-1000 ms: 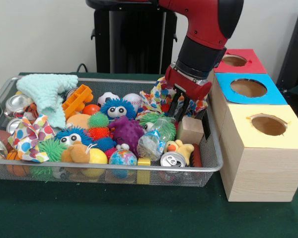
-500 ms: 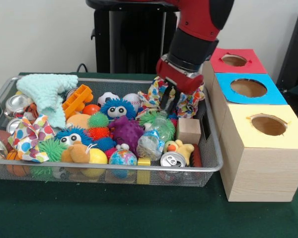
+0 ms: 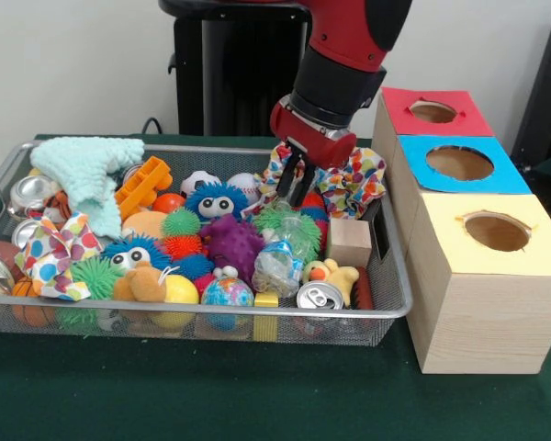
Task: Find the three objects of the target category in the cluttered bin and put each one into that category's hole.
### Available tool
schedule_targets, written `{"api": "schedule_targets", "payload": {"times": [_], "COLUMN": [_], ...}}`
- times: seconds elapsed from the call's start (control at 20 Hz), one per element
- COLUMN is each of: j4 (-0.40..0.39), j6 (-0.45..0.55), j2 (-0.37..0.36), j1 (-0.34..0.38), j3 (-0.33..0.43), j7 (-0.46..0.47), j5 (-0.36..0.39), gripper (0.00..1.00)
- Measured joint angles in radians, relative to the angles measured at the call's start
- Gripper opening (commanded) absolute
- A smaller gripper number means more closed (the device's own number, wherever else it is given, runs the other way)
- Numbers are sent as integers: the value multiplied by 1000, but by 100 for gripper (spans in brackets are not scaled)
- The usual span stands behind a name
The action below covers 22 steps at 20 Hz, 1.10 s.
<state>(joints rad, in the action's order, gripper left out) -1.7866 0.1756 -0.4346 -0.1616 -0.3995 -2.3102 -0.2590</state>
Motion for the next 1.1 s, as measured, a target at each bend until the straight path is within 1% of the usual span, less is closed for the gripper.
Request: {"api": "schedule_targets", "payload": {"times": [0.05, 0.35, 0.5, 0.55, 0.75, 0.8, 1.1], "j4": [-2, -11, -19, -20, -20, -20, -21], "j6": [0, 2, 23, 44, 90, 122, 177], "j2": [-4, -19, -47, -66, -100, -121, -163], "j1": [2, 3, 2, 2, 2, 2, 1], "j3": [0, 0, -1, -1, -2, -5, -15], "j7": [0, 0, 0, 0, 0, 0, 0], "j5": [12, 24, 24, 24, 24, 24, 24], "gripper": [0, 0, 0, 0, 0, 0, 0]}}
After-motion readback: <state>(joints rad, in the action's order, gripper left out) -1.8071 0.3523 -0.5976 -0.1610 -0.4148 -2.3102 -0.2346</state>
